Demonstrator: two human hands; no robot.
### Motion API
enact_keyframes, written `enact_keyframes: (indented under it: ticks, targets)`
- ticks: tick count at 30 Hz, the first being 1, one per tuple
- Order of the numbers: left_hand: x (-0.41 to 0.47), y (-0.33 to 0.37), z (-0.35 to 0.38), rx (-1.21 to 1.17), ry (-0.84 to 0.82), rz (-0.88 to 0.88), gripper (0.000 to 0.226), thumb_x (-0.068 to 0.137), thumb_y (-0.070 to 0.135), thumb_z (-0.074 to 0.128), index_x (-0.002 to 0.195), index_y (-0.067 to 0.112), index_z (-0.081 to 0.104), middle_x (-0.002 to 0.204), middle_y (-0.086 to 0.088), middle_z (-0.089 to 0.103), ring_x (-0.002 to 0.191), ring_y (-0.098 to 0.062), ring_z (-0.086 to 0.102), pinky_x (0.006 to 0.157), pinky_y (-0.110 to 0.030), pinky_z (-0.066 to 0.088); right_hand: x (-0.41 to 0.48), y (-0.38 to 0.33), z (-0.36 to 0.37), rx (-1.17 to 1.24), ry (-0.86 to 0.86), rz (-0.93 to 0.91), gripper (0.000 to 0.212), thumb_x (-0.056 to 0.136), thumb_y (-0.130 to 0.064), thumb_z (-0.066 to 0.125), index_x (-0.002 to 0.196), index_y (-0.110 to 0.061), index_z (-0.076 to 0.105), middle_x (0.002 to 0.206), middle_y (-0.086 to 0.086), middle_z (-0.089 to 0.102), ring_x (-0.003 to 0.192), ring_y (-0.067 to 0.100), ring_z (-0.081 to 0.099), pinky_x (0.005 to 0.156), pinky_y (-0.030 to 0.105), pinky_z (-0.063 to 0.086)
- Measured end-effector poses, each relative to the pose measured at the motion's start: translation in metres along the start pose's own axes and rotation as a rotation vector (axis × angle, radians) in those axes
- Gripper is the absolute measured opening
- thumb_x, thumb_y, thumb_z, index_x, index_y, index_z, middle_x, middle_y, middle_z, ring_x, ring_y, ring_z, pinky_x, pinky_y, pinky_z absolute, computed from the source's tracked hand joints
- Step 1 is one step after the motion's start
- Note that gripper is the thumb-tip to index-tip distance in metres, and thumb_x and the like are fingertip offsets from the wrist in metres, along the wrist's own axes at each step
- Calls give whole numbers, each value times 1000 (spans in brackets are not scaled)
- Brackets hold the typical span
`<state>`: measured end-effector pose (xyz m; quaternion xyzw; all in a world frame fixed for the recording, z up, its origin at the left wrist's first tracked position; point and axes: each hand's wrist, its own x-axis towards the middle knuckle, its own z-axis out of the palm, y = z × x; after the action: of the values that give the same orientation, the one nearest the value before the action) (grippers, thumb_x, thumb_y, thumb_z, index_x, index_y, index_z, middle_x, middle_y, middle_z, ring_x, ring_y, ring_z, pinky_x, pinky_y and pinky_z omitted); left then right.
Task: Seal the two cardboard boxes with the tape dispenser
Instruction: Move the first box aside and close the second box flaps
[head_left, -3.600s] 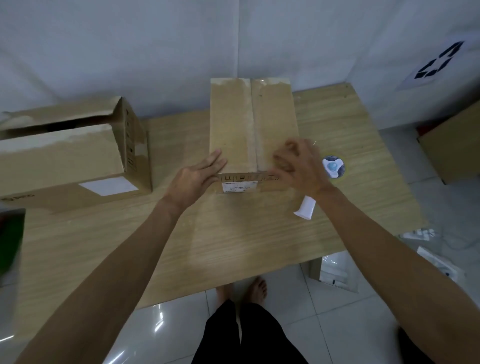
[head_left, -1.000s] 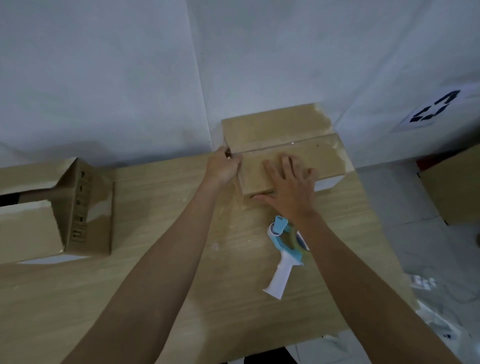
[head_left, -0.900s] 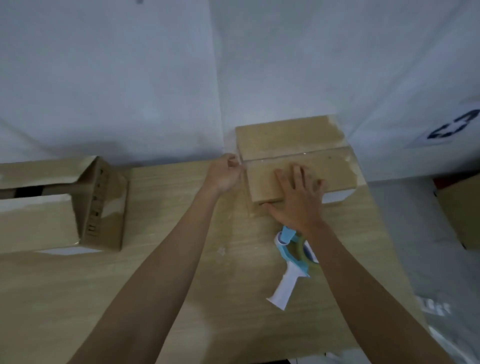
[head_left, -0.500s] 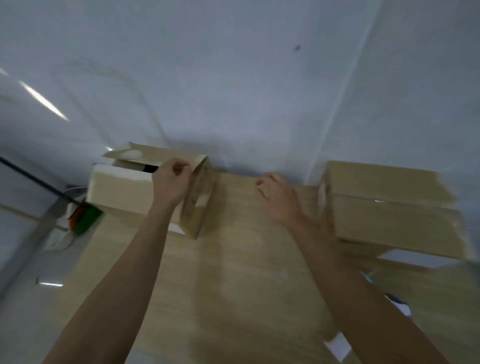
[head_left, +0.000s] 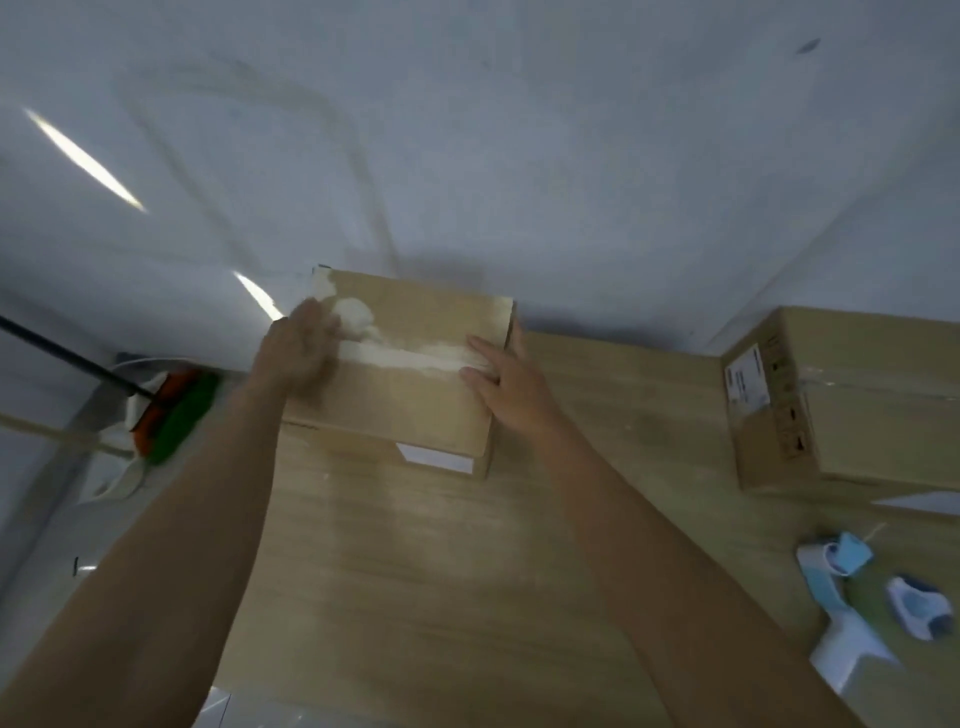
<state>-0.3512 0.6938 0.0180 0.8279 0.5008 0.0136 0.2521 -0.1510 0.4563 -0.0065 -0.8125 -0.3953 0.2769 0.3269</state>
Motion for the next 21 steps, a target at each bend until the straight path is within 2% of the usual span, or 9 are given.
enact_keyframes:
  ticks: [2,5,8,12,15,16,18,19,21]
  targets:
    - [-6,10,16,-44,6,-18,74,90,75,47,148,30,37,150,-21,39,136,-46,39,108,-59,38,-13,14,-4,12,54,15,50,99,-49,57,147,-43,47,168,4,15,143,23,41,114,32,34]
    - [-31,37,41,-53,37,34,84,81,77,61,145,27,38,146,-22,37,136,-45,35,107,-60,40,-44,40,-19,35,142,55,46,102,-40,54,147,-44,46,166,8,25,146,18,37,115,30,33]
    - [-67,67,68,-65,28,108,85,78,78,62,141,27,37,143,-20,36,131,-42,38,101,-57,43,-88,73,-40,55,216,81,45,104,-32,52,146,-44,47,163,0,35,152,10,21,119,34,31]
    - [-129,98,108,-37,32,134,85,76,80,60,139,27,35,139,-17,36,129,-41,39,99,-56,44,-155,116,-65,54,248,131,44,105,-31,49,145,-47,45,162,-5,35,153,6,13,112,34,34]
    - [-178,119,133,-5,63,156,82,80,77,59,138,24,36,138,-17,36,126,-40,40,94,-55,45,-200,144,-79,37,274,144,43,104,-34,46,144,-52,43,163,-1,34,139,-15,22,113,39,36]
    - [-194,125,142,16,85,167,81,81,76,58,138,23,37,138,-17,37,124,-41,41,92,-55,46,-214,152,-84,33,276,149,43,104,-36,46,143,-54,42,162,1,34,136,-15,28,113,41,38]
    - [-221,138,158,57,121,177,79,83,75,56,137,20,38,137,-19,38,122,-42,42,89,-56,46,-236,168,-95,30,278,156,44,103,-36,45,142,-53,41,161,2,35,135,1,43,110,44,41]
    - [-233,144,166,66,127,172,79,84,74,56,137,19,38,137,-19,39,122,-42,42,89,-56,46,-246,174,-102,30,283,147,44,102,-34,46,143,-51,43,161,0,36,136,7,45,109,43,41]
    - [-256,157,180,94,147,156,77,86,72,55,136,17,38,137,-21,40,122,-42,43,92,-56,44,-268,184,-116,36,281,115,44,104,-28,47,144,-44,46,158,-4,37,132,3,45,103,31,39]
